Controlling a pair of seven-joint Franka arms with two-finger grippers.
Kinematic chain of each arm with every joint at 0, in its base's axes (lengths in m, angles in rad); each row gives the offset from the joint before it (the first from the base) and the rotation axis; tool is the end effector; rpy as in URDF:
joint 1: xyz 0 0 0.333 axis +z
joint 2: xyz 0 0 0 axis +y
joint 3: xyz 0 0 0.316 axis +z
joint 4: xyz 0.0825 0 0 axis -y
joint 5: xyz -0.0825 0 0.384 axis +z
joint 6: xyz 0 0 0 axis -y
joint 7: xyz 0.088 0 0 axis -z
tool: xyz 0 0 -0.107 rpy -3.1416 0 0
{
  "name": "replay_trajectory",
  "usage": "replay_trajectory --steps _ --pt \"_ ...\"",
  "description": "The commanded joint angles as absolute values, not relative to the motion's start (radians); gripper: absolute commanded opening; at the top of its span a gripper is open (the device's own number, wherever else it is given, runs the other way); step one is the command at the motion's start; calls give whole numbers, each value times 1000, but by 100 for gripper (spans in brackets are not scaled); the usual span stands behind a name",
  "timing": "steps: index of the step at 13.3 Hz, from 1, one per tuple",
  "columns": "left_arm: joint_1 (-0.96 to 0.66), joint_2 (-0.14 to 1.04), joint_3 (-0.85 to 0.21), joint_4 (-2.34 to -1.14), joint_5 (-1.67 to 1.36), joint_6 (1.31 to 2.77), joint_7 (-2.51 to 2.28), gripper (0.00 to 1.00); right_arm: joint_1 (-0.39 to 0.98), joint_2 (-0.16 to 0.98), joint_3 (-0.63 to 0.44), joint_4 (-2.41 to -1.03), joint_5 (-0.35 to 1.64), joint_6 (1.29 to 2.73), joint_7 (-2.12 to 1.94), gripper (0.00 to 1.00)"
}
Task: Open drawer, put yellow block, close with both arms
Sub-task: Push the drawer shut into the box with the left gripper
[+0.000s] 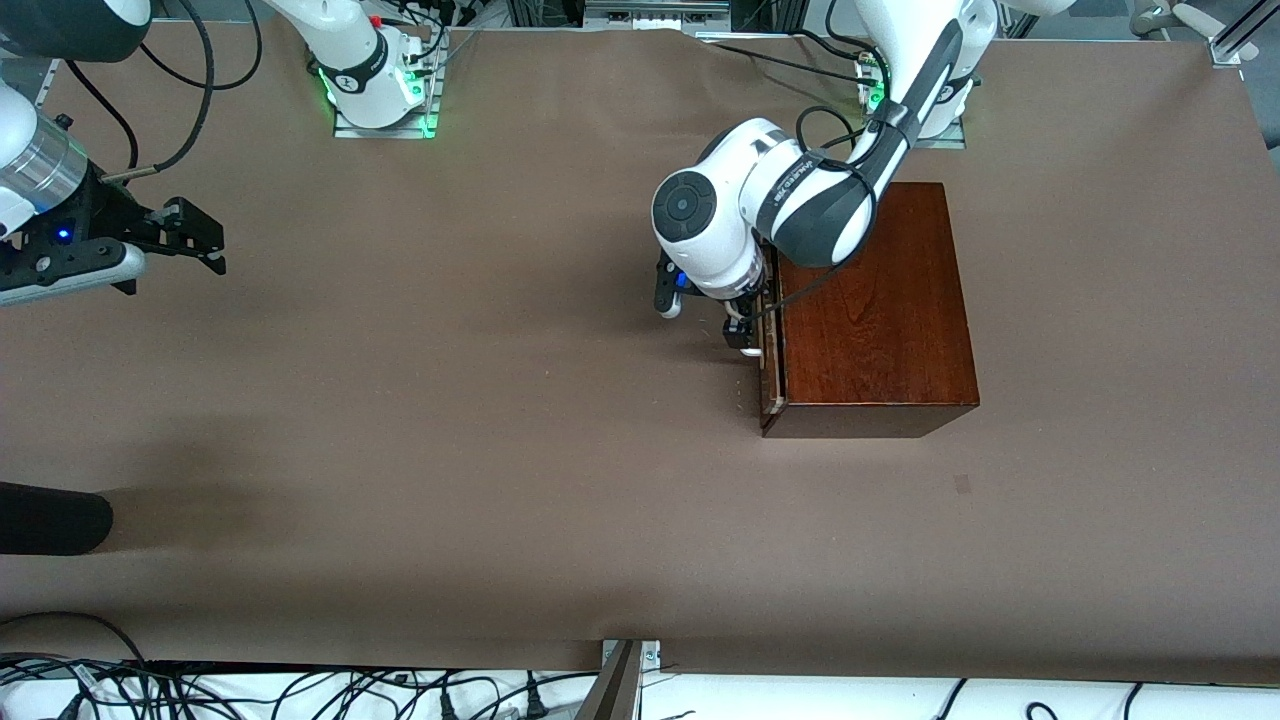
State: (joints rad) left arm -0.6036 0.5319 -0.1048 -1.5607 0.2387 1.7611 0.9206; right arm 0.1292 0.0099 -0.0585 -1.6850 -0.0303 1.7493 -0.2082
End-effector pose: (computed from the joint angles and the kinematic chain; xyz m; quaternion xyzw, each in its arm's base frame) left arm 0.5164 -0.4036 0.3165 -0.6461 0.7411 0.1701 0.0668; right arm 0.5693 0.0377 0.5805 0.9895 0.1412 0.0261 0.0171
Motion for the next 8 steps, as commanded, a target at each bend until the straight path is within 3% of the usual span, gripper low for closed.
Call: replay_trajectory --steps 1,8 --pt "-594 505 -92 -1557 284 1700 942 100 123 17 -57 -1663 -29 1730 -204 100" --pt "-592 470 -98 -1508 223 1698 869 100 123 17 -55 -1663 -28 1729 -201 100"
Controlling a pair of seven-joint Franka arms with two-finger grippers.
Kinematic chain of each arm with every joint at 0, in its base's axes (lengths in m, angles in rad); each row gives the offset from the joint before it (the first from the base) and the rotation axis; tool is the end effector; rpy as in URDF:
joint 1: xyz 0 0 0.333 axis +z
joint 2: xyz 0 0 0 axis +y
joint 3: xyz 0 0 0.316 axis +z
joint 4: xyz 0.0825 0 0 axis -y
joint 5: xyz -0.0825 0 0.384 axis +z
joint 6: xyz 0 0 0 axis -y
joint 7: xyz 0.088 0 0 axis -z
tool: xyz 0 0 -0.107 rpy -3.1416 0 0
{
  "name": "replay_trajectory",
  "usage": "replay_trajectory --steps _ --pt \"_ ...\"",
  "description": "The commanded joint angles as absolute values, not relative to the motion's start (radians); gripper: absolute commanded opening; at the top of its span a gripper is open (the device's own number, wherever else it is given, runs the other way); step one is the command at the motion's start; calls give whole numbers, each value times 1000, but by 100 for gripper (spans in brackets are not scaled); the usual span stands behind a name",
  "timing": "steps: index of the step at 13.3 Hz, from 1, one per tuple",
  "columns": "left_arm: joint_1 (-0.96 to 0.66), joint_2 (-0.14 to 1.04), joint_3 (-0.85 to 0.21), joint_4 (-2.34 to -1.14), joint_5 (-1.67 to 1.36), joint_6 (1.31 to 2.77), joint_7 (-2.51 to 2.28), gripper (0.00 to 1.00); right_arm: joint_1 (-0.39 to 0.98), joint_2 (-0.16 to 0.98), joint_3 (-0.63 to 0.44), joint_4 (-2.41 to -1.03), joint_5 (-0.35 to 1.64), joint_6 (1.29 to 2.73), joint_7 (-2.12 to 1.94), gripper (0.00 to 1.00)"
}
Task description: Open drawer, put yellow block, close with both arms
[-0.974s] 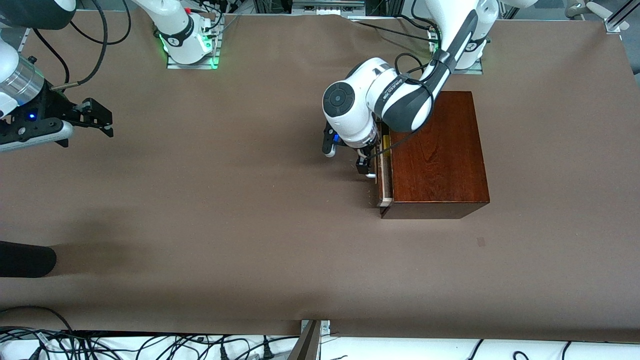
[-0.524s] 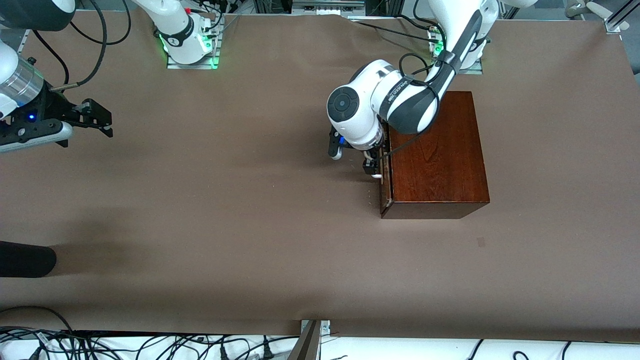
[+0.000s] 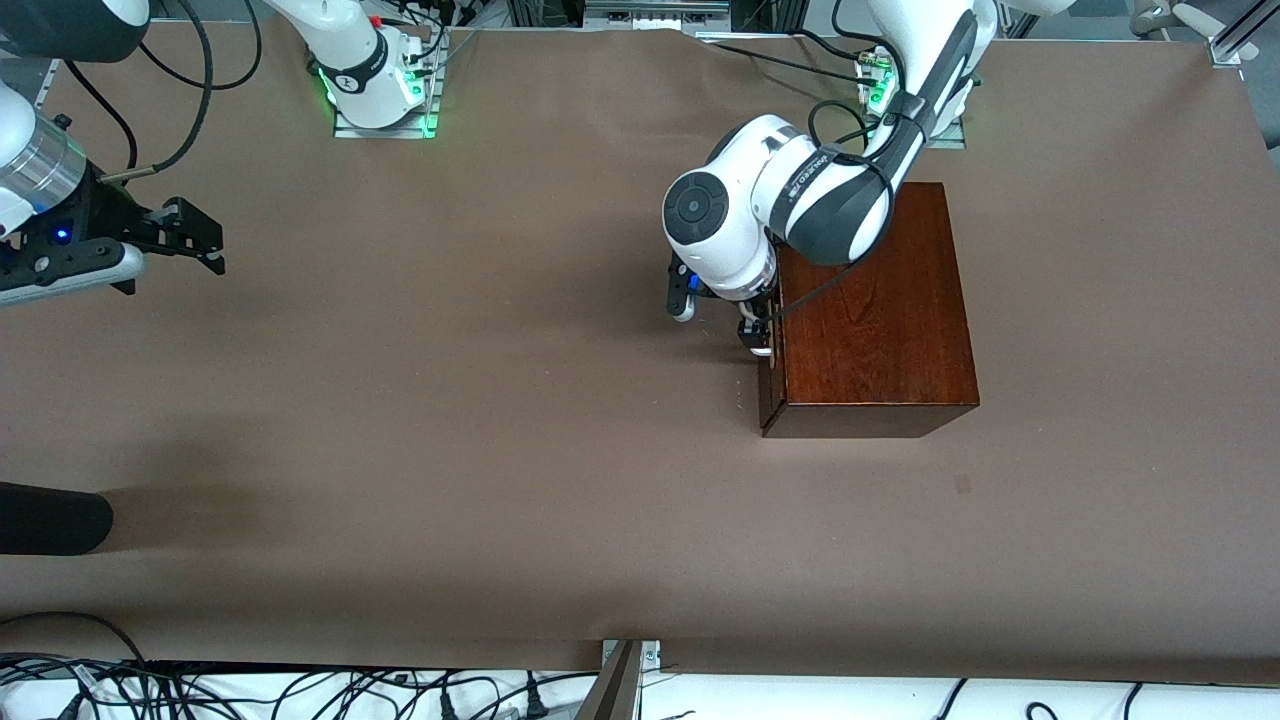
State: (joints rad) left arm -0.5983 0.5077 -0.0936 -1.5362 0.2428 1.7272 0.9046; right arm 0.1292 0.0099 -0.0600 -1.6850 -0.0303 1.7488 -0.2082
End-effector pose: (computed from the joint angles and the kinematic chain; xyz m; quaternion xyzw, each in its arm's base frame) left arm 0.5247 -0.3955 0.3410 -0.6609 0.7285 0.1642 0.0750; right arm 0.5693 0.0369 0.5804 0.9896 0.1405 0.0258 0.0171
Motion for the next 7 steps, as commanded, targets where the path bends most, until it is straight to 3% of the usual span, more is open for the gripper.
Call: replay_trajectory --steps 1,7 --pt "-592 445 -95 -1499 174 1695 818 100 123 17 -55 -1663 -28 1729 -199 100" --pt "-457 285 -94 -1451 120 1602 455 100 123 17 -55 -1663 -26 1729 -201 100"
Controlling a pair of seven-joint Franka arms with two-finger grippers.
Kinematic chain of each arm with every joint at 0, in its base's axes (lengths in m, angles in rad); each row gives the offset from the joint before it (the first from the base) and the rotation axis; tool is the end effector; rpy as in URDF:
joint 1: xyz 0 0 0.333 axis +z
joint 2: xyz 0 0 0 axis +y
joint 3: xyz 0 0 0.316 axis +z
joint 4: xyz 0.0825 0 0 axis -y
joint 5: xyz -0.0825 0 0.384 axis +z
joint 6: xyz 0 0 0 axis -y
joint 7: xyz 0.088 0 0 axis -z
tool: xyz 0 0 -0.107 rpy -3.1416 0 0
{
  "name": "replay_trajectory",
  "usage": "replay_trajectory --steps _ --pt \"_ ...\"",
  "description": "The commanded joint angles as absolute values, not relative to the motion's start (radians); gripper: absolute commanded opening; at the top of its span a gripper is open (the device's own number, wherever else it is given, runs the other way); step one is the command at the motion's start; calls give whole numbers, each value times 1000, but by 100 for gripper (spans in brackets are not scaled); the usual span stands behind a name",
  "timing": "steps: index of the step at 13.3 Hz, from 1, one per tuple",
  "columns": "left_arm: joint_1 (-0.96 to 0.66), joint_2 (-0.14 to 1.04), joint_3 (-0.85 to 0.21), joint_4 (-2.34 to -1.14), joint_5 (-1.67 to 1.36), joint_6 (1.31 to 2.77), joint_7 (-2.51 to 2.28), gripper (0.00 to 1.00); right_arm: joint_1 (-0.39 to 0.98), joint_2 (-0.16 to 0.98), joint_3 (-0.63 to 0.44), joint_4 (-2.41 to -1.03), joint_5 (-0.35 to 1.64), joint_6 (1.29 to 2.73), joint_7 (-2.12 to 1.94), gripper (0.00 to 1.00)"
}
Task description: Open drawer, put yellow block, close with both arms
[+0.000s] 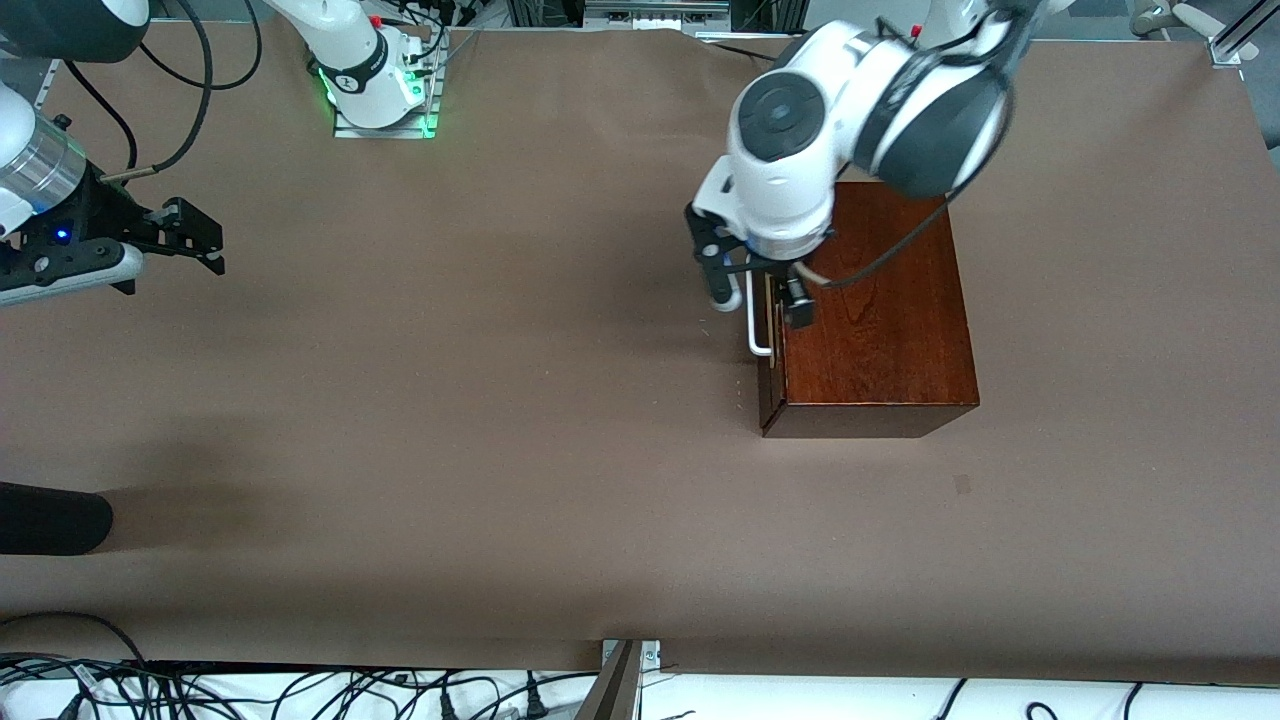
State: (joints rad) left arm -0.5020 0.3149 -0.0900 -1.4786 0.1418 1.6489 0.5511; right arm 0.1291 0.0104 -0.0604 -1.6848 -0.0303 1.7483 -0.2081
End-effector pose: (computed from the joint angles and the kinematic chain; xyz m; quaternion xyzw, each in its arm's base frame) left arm 0.5435 -0.3399 0.4863 -0.8325 0.5466 0.0703 0.0575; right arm 0.5694 0.0366 0.5802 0.9897 0.1402 0.0254 0.0171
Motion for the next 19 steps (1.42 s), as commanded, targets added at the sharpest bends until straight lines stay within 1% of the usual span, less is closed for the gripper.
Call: replay_trajectory --steps 1,3,6,7,9,11,13,16,17,19 --pt "-416 287 -94 -1400 118 1544 421 100 123 17 -57 -1663 -26 1730 -201 100" --pt "-332 287 -94 -1317 118 1465 370 100 123 17 -55 -1663 -26 1729 -201 100" --pt "-246 287 -91 -1232 121 1425 336 100 123 17 -55 -1663 -26 1730 -201 100" --pt "-236 279 -63 -1230 120 1425 306 100 123 17 -57 -1663 -26 1730 -201 100" --pt "-194 246 -43 -1249 51 1424 202 100 123 17 -57 -1663 -26 1730 -201 100" --pt "-111 186 -40 -1336 -38 1436 103 100 123 17 -57 -1663 -26 1730 -201 100" --pt "-95 111 -35 -1426 -31 1477 22 100 123 17 -57 -1663 -26 1730 -201 100" --pt "-61 -26 -35 -1633 -22 1627 -71 100 123 17 -57 -1663 -26 1730 -201 100" --pt "-58 -53 -34 -1690 12 1667 -69 100 123 17 -57 -1663 -26 1730 -201 100" --pt "-58 -61 -34 -1717 46 1693 -60 100 123 17 -57 -1663 -26 1730 -201 100"
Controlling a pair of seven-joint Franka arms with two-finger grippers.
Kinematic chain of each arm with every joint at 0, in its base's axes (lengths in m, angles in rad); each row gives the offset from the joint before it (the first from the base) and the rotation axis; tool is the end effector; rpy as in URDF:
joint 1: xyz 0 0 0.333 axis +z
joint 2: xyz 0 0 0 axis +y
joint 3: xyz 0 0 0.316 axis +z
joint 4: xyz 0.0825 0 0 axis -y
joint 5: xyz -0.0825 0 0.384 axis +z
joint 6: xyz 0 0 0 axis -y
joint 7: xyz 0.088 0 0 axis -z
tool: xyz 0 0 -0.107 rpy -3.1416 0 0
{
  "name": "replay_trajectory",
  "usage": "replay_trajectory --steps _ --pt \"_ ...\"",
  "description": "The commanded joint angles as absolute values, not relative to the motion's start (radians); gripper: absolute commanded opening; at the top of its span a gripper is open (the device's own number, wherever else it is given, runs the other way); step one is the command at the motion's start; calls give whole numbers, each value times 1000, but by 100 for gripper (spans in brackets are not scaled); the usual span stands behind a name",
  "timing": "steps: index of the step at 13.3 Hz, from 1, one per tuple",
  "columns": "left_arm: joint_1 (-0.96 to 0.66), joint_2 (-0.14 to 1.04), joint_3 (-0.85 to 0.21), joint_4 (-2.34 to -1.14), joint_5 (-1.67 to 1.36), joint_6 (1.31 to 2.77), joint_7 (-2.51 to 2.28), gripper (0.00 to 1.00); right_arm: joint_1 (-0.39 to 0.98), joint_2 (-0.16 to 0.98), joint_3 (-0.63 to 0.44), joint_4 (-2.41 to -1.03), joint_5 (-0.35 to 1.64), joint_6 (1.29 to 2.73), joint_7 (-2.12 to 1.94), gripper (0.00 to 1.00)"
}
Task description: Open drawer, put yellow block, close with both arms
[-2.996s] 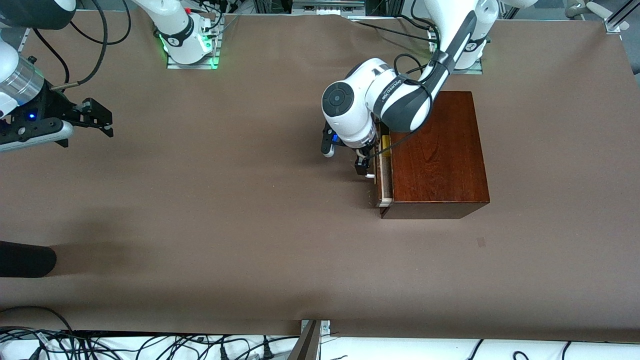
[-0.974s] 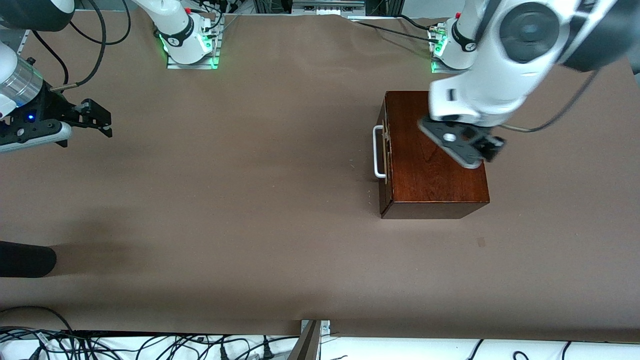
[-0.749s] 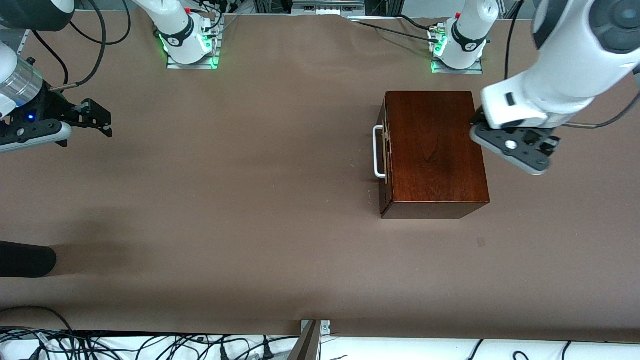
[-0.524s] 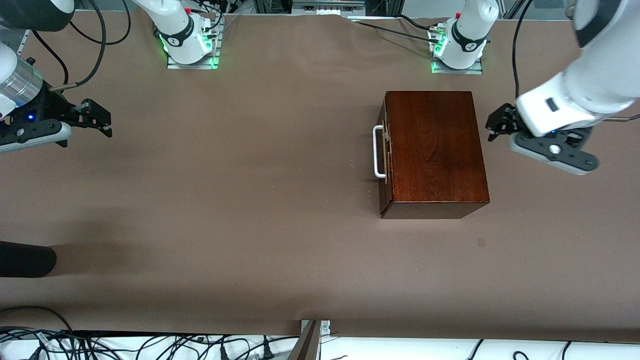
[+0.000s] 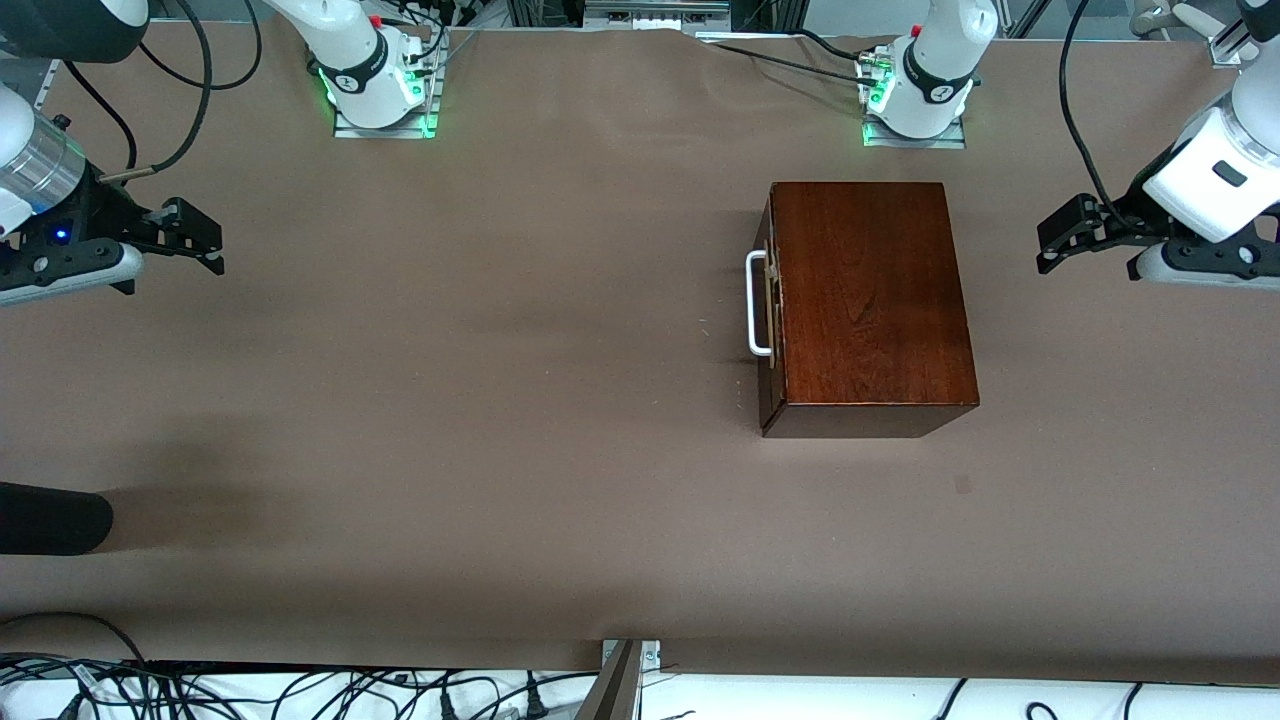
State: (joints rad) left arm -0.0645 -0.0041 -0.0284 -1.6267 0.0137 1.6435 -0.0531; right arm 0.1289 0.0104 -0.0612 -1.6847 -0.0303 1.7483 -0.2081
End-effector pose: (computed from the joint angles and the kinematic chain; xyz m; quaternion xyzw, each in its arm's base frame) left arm 0.5569 -0.0505 0.6067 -0.9997 0.0203 -0.0109 0.0061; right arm 0.5695 0.0360 0.5803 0.9897 0.1397 0.0255 0.0171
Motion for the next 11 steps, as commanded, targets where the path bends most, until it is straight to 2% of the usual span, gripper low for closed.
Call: replay_trajectory --steps 1,11 --pt "-58 -61 -34 -1720 46 1692 -58 100 123 17 -57 -1663 -26 1730 -201 100" --pt "-58 -61 -34 -1721 35 1684 -71 100 123 17 -57 -1663 -26 1729 -202 100"
